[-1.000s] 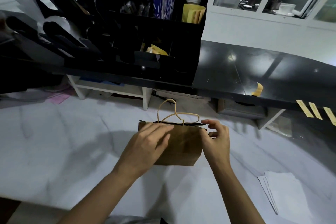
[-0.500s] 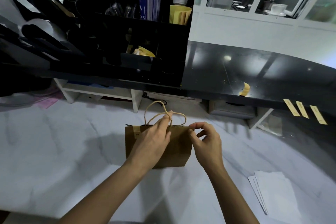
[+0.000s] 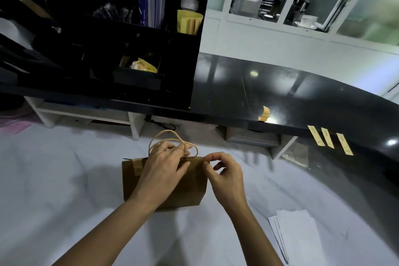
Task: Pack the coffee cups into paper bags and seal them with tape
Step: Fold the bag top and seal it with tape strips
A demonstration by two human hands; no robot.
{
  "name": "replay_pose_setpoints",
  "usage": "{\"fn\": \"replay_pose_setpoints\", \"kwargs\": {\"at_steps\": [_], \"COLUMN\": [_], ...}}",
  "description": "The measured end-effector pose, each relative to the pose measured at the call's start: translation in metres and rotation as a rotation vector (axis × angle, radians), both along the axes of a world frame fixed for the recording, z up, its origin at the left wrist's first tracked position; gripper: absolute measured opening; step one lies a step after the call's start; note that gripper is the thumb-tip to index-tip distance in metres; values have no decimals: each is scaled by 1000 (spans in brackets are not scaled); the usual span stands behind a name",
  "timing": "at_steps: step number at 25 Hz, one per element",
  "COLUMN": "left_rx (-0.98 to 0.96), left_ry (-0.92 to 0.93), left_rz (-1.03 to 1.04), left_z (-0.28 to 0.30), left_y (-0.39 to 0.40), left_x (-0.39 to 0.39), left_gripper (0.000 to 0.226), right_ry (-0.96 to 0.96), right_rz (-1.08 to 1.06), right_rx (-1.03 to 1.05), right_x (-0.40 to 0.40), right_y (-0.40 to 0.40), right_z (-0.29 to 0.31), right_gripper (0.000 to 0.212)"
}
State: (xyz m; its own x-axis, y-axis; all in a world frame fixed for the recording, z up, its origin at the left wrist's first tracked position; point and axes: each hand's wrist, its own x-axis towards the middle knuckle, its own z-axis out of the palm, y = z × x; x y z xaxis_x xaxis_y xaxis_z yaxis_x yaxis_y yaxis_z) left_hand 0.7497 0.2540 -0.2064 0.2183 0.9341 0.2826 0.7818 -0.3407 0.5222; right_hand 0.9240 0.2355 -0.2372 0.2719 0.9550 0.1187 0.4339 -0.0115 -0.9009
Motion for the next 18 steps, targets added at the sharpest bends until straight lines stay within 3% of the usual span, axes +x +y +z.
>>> {"fn": "replay_pose_setpoints", "kwargs": {"at_steps": [8,10,14,16,18], "left_rx": [-67,-55,-56,-52,-46], "left_ry": [-153,-161,-168,-176,-181], "left_rz": [34,35,50,48,40], "left_z": [-13,-16,-19,-18,-17], "left_y": [2,3,2,1,0], "left_x": [4,4,3,3,3], "left_gripper": [38,38,35,36,36], "right_ry": [101,214,660,813,844], "right_rz": [68,-67,-459,-503,-482], "right_rx": [-37,-55,-275,-354,-395], "right_x": [16,32,93,118,130], "right_y": [14,27,74,91,101], "right_z": [15,24,46,53,57], "right_gripper": [10,23,44,48,52]}}
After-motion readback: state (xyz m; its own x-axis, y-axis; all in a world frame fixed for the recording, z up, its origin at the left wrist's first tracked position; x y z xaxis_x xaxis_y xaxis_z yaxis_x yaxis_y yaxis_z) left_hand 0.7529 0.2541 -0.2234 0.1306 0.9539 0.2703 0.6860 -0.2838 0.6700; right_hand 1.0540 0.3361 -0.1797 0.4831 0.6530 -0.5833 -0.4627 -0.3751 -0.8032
